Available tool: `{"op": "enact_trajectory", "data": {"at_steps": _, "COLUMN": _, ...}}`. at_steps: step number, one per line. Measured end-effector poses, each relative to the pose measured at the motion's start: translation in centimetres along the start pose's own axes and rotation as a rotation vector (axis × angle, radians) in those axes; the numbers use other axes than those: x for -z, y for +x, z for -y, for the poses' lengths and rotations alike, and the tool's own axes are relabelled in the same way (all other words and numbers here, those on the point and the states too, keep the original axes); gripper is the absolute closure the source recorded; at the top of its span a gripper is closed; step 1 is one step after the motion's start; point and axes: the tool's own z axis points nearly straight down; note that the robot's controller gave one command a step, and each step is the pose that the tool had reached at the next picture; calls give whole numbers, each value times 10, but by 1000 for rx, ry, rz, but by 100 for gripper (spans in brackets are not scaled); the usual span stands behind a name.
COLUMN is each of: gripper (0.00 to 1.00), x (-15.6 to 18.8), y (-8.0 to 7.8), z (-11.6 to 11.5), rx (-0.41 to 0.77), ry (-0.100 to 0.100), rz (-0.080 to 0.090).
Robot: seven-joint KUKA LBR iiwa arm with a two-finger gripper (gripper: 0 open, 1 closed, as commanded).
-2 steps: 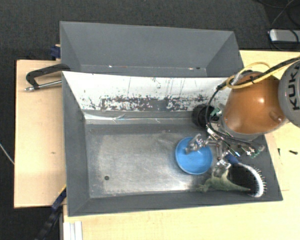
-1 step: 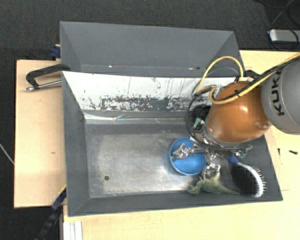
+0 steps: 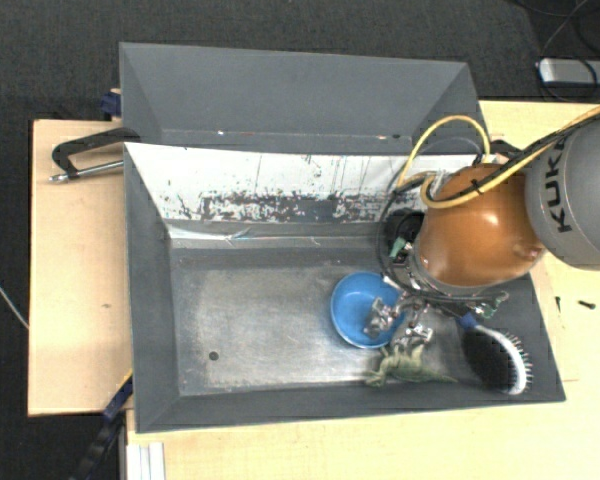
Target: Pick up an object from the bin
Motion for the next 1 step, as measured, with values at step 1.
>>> {"op": "enact_trajectory", "data": {"at_steps": 1, "gripper": 100, "x": 145, "y": 4, "z": 21, "rx": 229, "ry": -2, "rz": 4}}
